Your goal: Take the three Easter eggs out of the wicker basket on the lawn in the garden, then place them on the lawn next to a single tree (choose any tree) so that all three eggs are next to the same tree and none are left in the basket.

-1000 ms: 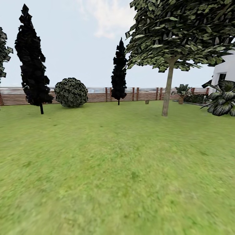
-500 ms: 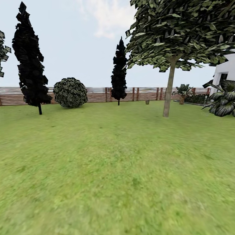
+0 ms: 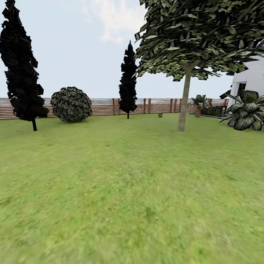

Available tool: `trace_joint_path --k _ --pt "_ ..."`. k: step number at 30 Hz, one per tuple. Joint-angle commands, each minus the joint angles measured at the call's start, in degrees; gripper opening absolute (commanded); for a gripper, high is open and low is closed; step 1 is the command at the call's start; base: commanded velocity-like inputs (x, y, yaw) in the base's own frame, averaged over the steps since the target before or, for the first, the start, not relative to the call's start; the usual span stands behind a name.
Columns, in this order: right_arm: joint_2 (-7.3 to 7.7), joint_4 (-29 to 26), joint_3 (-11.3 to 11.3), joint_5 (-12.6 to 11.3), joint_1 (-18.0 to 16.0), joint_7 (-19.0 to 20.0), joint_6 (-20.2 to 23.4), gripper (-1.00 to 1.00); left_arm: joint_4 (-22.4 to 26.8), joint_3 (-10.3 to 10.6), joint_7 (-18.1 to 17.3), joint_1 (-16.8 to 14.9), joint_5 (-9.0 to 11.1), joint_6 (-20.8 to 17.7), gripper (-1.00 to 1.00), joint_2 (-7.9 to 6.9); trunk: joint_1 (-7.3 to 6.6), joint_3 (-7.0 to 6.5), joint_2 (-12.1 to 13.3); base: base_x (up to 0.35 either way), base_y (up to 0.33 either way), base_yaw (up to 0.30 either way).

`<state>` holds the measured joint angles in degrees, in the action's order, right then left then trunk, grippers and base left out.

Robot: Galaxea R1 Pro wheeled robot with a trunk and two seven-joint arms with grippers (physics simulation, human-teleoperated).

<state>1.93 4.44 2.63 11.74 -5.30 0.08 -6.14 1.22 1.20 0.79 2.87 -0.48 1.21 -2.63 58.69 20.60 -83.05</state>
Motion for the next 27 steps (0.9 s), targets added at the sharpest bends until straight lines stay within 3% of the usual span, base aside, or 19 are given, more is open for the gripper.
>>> trace_joint_path --k 1,15,27 --pt "0.0 0.26 0.26 0.13 -0.12 0.01 -0.39 1.0 0.1 0.12 0.09 0.03 -0.05 0.07 1.0 0.0 0.04 0.05 -0.03 0.335 0.0 -0.012" --pt "0.0 0.24 0.37 0.25 -0.12 0.22 -0.29 1.0 0.1 0.12 0.09 0.03 -0.06 0.11 1.0 0.0 0.04 0.05 -0.03 0.332 0.0 -0.001" --pt "0.09 0.27 0.38 0.23 -0.12 0.39 -0.28 1.0 0.1 0.16 0.0 0.03 -0.16 0.09 1.0 0.17 0.04 0.05 -0.03 0.044 0.0 0.0"
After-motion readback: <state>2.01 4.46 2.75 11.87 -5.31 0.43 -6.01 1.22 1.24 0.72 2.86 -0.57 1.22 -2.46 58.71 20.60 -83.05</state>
